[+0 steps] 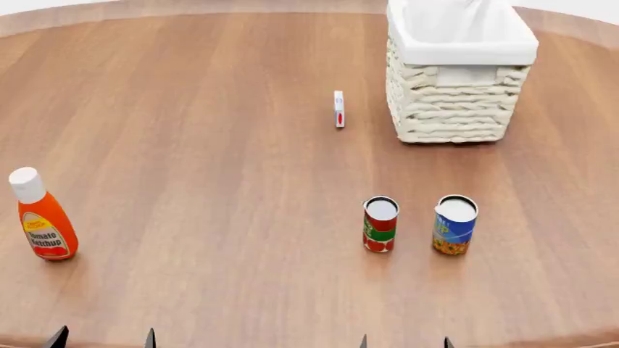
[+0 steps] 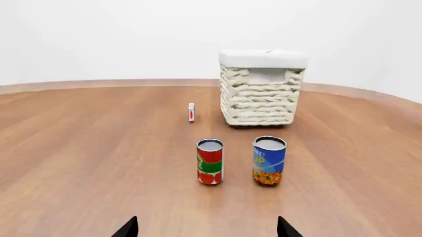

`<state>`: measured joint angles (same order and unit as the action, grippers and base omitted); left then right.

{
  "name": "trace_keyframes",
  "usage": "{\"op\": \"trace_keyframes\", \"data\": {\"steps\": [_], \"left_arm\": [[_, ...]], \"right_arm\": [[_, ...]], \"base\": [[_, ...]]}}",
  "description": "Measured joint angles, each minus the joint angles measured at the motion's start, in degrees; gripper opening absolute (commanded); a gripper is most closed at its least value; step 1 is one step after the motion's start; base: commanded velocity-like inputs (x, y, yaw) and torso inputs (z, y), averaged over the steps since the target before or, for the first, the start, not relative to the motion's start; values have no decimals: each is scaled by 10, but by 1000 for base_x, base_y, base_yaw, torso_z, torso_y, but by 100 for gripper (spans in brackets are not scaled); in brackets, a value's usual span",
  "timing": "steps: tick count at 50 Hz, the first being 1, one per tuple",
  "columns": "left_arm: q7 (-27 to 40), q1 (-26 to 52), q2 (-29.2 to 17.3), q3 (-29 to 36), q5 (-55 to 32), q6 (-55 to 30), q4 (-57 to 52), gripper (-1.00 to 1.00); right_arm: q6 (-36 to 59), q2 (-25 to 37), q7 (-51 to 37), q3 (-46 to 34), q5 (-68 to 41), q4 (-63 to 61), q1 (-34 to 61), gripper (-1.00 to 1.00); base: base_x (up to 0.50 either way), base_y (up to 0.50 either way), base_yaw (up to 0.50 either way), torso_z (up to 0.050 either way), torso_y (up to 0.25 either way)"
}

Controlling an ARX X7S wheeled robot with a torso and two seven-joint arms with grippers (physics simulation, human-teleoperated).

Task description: Pick up the tomato sauce, and put it in the basket.

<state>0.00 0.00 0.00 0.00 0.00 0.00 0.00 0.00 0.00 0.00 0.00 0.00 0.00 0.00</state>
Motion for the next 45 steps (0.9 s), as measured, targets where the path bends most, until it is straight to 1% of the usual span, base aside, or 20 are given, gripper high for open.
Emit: {"op": "trace_keyframes", "data": {"steps": [16, 23, 30, 45], "left_arm": [[29, 0, -26, 28, -27, -2, -5, 100], [38, -4, -35, 35, -36, -5, -22, 100], [51, -16, -44, 41, -33, -2, -62, 100], [64, -56, -66, 45, -48, 31, -184, 100]], "right_arm": [[0, 20, -25, -26, -20, -4, 1, 100], [2, 29, -39, -37, -18, -27, -6, 100], [0, 39, -52, -46, -14, -69, -19, 100], [5, 59, -88, -73, 45, -197, -54, 100]], "base": [[0, 0, 0, 0, 0], [0, 0, 0, 0, 0], [0, 0, 0, 0, 0], [0, 0, 0, 0, 0]]}}
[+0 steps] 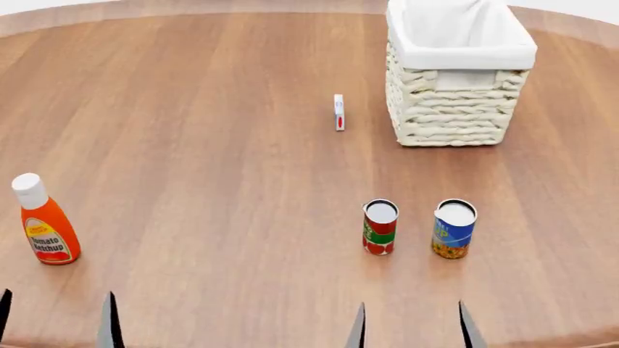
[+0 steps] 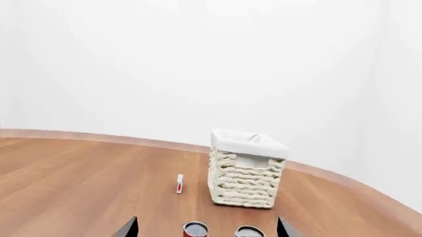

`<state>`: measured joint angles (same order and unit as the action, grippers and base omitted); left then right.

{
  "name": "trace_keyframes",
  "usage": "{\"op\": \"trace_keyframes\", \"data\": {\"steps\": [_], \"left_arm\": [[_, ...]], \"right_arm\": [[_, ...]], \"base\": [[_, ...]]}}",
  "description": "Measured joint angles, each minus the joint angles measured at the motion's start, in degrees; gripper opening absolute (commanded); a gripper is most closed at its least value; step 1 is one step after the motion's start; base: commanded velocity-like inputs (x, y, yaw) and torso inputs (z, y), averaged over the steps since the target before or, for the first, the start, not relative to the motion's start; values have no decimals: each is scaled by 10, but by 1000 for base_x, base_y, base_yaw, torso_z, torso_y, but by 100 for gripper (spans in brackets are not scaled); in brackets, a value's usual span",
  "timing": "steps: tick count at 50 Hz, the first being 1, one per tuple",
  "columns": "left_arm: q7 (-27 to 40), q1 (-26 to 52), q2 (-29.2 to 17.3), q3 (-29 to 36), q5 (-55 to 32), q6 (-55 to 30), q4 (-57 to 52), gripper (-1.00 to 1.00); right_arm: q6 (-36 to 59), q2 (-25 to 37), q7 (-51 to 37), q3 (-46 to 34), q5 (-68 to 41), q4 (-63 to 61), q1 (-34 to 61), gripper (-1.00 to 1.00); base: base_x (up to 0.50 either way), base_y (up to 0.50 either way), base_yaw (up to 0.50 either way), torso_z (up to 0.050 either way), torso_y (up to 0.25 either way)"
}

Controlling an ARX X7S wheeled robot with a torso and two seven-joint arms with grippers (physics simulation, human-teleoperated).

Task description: Pick up the tomato sauce, and put it in the basket.

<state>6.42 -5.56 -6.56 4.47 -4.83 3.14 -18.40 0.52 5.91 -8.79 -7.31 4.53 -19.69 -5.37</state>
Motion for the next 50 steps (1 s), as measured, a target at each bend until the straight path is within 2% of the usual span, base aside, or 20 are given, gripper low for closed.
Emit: {"op": "trace_keyframes", "data": {"steps": [14, 26, 43, 50], "left_arm": [[16, -37, -13, -13, -21, 55, -101, 100], [26, -63, -27, -20, -45, 69, -179, 100], [35, -75, -39, -17, -55, 70, -205, 100], [39, -77, -42, -15, -57, 71, -207, 100]], "right_arm": [[11, 15, -12, -26, 33, -102, -26, 100], [7, 27, -24, -46, 71, -169, -47, 100], [7, 37, -36, -58, 82, -187, -53, 100], [21, 39, -36, -61, 84, -193, -52, 100]], "base": [[0, 0, 0, 0, 0], [0, 0, 0, 0, 0], [0, 0, 0, 0, 0], [251, 0, 0, 0, 0]]}}
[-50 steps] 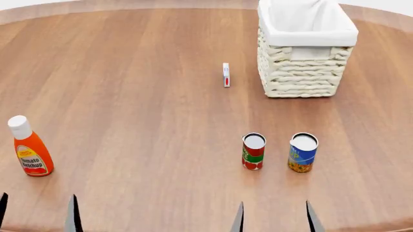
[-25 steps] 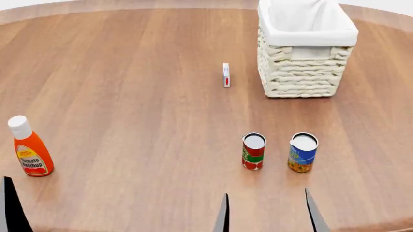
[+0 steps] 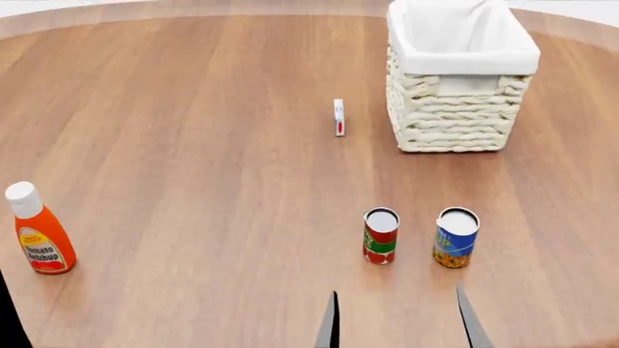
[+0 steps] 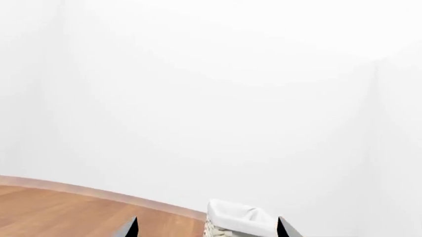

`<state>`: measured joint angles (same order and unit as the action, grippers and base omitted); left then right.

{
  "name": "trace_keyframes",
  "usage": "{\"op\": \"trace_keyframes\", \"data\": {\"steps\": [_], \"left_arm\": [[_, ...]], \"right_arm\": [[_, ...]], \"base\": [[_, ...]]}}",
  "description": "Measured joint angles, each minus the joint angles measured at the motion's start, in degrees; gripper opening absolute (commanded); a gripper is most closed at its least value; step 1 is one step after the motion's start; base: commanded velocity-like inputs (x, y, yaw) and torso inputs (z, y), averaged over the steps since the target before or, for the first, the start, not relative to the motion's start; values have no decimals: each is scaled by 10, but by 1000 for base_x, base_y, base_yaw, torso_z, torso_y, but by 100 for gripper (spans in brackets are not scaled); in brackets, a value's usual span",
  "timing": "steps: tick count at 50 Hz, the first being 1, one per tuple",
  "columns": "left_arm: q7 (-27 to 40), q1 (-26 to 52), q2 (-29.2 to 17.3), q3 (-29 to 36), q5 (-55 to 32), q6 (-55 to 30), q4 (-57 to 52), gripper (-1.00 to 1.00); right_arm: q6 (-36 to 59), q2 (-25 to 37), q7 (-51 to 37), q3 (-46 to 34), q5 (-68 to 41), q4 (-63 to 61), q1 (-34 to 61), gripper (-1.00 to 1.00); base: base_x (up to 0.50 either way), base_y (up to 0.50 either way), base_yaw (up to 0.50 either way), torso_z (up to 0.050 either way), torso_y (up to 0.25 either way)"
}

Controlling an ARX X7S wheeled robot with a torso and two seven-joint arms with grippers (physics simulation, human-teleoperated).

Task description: Pick up the tomato sauce, and put it in the basket.

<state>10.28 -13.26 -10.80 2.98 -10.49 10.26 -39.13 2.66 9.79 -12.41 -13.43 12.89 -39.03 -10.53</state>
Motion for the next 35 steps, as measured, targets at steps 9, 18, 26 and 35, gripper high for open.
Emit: {"op": "trace_keyframes", "data": {"steps": [9, 18, 26, 35], "left_arm": [[4, 0, -4, 4, 1, 2, 2, 100], [8, -1, -7, 6, 2, 5, 3, 100], [13, -2, -9, 8, 2, 5, 2, 100], [17, -3, -13, 10, 3, 5, 0, 100]], "right_arm": [[10, 3, -3, -3, 1, -4, 2, 100], [17, 6, -7, -5, 2, -7, 3, 100], [21, 9, -10, -7, 2, -10, 3, 100], [24, 12, -15, -8, 0, -12, 3, 100]], "base": [[273, 0, 0, 0, 0], [271, 0, 0, 0, 0], [271, 0, 0, 0, 0], [270, 0, 0, 0, 0]]}}
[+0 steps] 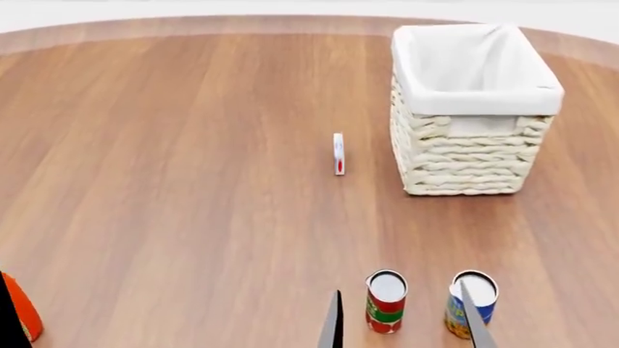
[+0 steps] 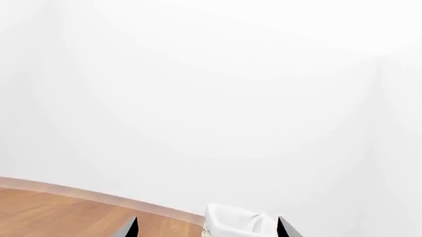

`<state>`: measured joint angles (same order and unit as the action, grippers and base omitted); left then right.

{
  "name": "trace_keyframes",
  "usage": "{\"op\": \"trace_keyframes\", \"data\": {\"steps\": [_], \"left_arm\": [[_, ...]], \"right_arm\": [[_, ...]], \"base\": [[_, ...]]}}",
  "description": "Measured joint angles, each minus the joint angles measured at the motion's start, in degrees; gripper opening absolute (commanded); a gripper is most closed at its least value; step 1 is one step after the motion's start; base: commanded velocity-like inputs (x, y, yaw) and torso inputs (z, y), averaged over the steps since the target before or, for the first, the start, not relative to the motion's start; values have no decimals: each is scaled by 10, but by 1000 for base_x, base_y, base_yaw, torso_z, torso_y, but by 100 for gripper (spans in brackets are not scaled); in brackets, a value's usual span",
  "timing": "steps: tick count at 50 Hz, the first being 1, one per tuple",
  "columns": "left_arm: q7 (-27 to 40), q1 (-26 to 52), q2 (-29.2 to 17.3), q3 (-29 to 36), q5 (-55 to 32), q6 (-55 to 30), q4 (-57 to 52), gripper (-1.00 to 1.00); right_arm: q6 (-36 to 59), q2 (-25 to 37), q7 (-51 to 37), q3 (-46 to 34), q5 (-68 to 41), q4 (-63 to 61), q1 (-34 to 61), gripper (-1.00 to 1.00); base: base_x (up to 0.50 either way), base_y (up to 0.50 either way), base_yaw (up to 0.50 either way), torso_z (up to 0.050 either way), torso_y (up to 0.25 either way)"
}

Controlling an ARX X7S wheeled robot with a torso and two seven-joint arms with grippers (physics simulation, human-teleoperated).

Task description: Pick up the tomato sauce, and put it in the basket.

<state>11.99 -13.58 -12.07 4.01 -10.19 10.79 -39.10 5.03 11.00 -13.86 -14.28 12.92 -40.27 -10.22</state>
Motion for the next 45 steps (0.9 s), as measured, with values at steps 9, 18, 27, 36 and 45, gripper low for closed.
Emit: {"op": "trace_keyframes", "data": {"steps": [9, 18, 27, 36, 45], "left_arm": [[4, 1, -3, 2, -3, -2, 0, 100], [8, 2, -7, 3, -6, -2, 1, 100], [12, 1, -9, 3, -10, -1, 3, 100], [16, 1, -11, 5, -12, 1, 5, 100], [20, 0, -14, 6, -13, 3, 7, 100]], "right_arm": [[3, 3, -3, -2, -3, 0, 1, 100], [7, 5, -6, -5, -5, -1, 3, 100], [11, 8, -6, -8, -9, -3, 3, 100], [16, 12, -6, -10, -15, -5, 4, 100], [20, 14, -7, -13, -17, -7, 6, 100]], "base": [[272, 0, 0, 0, 0], [272, 0, 0, 0, 0], [242, 0, 0, 0, 0], [230, 0, 0, 0, 0], [228, 0, 0, 0, 0]]}}
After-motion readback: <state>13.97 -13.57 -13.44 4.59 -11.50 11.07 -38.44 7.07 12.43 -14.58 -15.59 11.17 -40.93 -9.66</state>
